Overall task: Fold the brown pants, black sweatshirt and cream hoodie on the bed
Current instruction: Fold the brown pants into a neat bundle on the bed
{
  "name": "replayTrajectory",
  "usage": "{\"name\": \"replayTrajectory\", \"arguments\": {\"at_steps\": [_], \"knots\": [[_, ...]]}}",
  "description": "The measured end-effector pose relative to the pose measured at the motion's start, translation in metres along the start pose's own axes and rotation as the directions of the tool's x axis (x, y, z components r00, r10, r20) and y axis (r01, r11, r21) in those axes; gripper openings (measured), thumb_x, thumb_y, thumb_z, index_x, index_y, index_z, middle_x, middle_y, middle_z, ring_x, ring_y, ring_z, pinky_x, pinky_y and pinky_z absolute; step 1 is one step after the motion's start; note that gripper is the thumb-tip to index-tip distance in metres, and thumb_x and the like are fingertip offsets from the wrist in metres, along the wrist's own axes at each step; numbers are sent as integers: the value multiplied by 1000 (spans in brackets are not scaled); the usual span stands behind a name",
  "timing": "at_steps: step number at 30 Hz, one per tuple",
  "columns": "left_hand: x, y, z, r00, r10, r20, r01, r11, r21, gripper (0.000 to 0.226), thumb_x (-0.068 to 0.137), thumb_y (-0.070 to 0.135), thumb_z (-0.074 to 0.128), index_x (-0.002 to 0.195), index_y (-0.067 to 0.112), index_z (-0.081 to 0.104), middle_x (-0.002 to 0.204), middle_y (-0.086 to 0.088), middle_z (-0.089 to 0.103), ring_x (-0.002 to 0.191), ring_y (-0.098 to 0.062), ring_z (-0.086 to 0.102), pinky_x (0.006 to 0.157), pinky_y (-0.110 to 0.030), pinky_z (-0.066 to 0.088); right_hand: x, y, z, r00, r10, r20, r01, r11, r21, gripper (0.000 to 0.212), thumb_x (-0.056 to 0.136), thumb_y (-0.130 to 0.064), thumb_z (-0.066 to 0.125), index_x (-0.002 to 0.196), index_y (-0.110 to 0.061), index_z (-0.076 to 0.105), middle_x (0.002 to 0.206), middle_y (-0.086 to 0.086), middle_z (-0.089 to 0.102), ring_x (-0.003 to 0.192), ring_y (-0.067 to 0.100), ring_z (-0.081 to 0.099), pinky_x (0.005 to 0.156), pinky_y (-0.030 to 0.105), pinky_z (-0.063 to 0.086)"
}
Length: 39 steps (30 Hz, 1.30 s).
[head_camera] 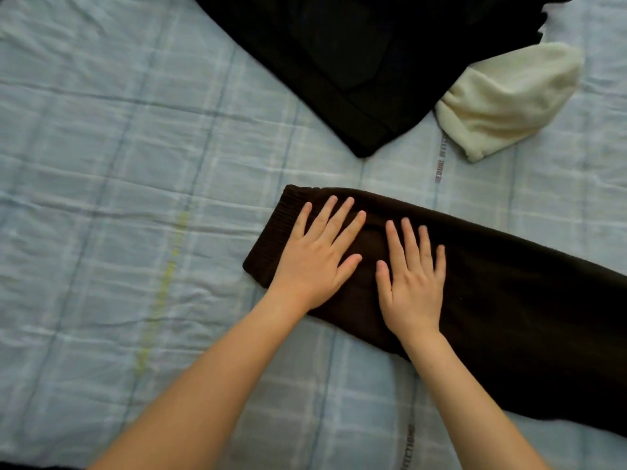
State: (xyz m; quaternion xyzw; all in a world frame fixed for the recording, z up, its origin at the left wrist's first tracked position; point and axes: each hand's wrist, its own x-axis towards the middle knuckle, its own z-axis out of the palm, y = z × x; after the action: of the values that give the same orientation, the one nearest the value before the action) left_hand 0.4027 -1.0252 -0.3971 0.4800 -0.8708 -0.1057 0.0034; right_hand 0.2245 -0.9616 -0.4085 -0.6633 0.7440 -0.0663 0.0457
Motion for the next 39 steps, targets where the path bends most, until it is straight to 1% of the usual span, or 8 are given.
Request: {"name": "replayTrajectory", "arguments": {"at_steps": [5, 7, 10, 16, 28, 31, 35, 39], "knots": [[-13, -3, -32, 996, -7, -94, -10, 984, -179, 58, 98, 41, 42, 152, 24, 33, 160, -7, 26, 149, -25, 20, 121, -45, 14, 1, 1, 1, 1000, 0, -8, 0, 1000, 10, 59, 100, -40, 31, 157, -25, 27, 163, 4, 28, 151, 27, 21, 122, 49, 10], [-40, -8, -42, 914, -314, -258, 183, 885, -428, 51, 93, 30, 53, 142, 15, 49, 148, -11, 44, 138, -28, 38, 116, -36, 25, 0, 2, 2, 1000, 1, -4, -1, 1000, 15, 59, 100, -40, 31, 157, -24, 27, 162, 4, 29, 151, 27, 21, 122, 50, 11], [-76, 5, -43, 633, -770, -79, 505, 489, -711, 52, 87, 22, 69, 133, 6, 51, 130, -17, 47, 121, -32, 42, 104, -23, 24, -1, 2, 2, 1000, 1, -4, -1, 1000, 20, 59, 101, -40, 31, 157, -23, 27, 163, 5, 28, 152, 27, 19, 123, 49, 9], [-72, 14, -31, 408, -844, 348, 421, -164, -892, 71, 83, 23, 75, 137, 25, 29, 129, -13, 49, 113, -25, 58, 101, -36, 46, -1, 3, 4, 999, -3, -33, 4, 999, 44, 60, 100, -39, 33, 157, -22, 27, 162, 6, 28, 152, 28, 19, 123, 49, 8], [-77, 22, -25, 754, -656, 30, 141, 117, -983, 79, 81, 27, 74, 141, 55, 31, 147, 19, 44, 136, -9, 44, 110, -38, 41, 3, -1, -2, 1000, 11, -18, -10, 999, 52, 60, 98, -37, 35, 156, -20, 31, 161, 7, 31, 150, 30, 23, 122, 52, 12], [-70, 33, -48, 751, -660, -30, 79, 136, -988, 79, 79, 8, 74, 139, 45, 37, 142, 21, 47, 134, -5, 45, 104, -19, 42, 11, -5, -37, 995, 46, 92, -71, 956, 286, 58, 99, -31, 46, 155, -24, 33, 161, 3, 32, 151, 25, 19, 123, 50, 11], [-58, 64, -95, 808, -571, -147, -30, 209, -977, 80, 77, 2, 75, 140, 36, 39, 140, 15, 48, 133, -12, 46, 107, -25, 42, 18, -8, -119, 997, -26, -76, 67, 782, 619, 47, 96, -37, 49, 142, -30, 51, 127, -8, 51, 120, 12, 48, 103, 11, 31], [-33, 126, -138, 886, -421, -195, -103, 231, -967, 88, 79, -6, 72, 144, 36, 30, 143, 5, 47, 131, -16, 51, 102, -29, 48, 17, 16, -191, 997, -59, -44, 70, 596, 800, 50, 95, -41, 50, 145, -37, 45, 111, -15, 55, 102, 9, 58, 86, 17, 46]]}}
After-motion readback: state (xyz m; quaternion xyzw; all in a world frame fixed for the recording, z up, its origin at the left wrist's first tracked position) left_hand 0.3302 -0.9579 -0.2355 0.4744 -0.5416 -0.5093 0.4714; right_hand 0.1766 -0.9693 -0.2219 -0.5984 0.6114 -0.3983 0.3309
